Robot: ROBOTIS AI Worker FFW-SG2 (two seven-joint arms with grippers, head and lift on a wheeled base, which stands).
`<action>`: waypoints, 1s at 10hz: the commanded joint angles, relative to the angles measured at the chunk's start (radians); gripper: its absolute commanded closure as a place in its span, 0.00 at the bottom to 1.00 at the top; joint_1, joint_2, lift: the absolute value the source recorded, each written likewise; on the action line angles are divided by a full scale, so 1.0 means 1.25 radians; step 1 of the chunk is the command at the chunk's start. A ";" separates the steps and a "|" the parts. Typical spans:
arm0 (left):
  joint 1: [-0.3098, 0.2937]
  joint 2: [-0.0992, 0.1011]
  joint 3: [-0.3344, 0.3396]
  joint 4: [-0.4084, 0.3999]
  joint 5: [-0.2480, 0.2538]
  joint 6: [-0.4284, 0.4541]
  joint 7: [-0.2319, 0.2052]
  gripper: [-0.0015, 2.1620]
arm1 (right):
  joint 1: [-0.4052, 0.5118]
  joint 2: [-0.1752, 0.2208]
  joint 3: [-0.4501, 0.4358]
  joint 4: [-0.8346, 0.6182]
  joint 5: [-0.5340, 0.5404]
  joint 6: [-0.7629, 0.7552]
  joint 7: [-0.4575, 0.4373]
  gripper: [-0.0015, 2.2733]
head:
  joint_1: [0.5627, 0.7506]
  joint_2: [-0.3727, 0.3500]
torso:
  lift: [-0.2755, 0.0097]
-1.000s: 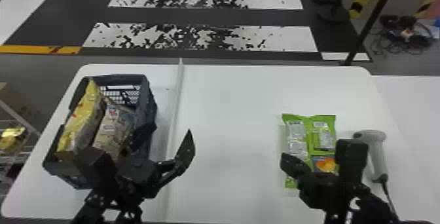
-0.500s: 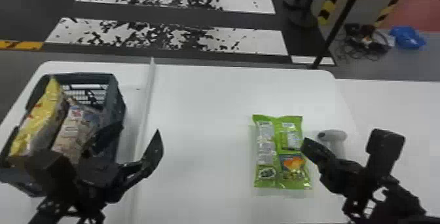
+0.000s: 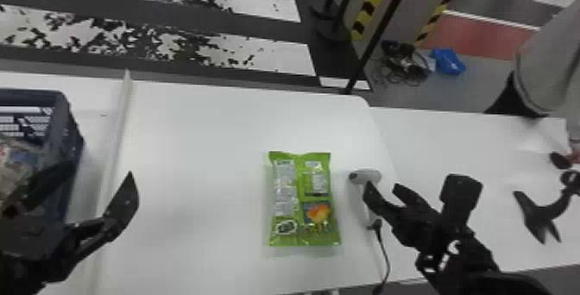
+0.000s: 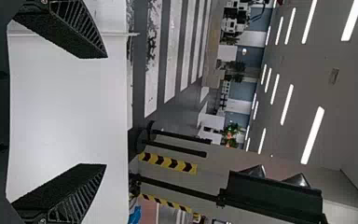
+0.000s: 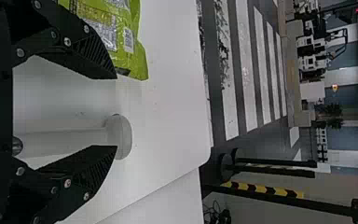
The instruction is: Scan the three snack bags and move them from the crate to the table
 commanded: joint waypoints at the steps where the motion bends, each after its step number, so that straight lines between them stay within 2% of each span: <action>1: 0.004 0.002 0.001 0.001 0.000 0.000 0.001 0.01 | -0.025 -0.012 0.005 0.066 0.014 -0.019 0.015 0.03 | 0.70 0.07 | 0.75; 5: 0.015 0.002 0.005 0.011 0.000 -0.020 0.001 0.01 | -0.112 -0.052 0.044 0.251 0.056 -0.066 0.019 0.04 | 0.70 0.05 | 0.75; 6: 0.013 0.001 0.005 0.020 0.000 -0.020 0.000 0.01 | -0.134 -0.055 0.044 0.282 0.060 -0.061 0.033 0.06 | 0.70 0.05 | 0.75; 7: 0.011 0.001 0.005 0.022 0.000 -0.020 0.000 0.01 | -0.154 -0.061 0.049 0.308 0.071 -0.063 0.041 0.14 | 0.70 0.05 | 0.75; 8: 0.011 0.002 0.006 0.022 0.000 -0.020 0.000 0.01 | -0.172 -0.071 0.055 0.333 0.075 -0.066 0.049 0.26 | 0.70 0.05 | 0.75; 9: 0.010 0.002 0.006 0.022 0.000 -0.020 0.000 0.01 | -0.196 -0.073 0.055 0.363 0.083 -0.066 0.054 0.57 | 0.70 0.05 | 0.75; 10: 0.008 0.002 0.007 0.023 0.000 -0.020 0.000 0.01 | -0.210 -0.079 0.055 0.389 0.086 -0.066 0.054 0.94 | 0.70 0.05 | 0.75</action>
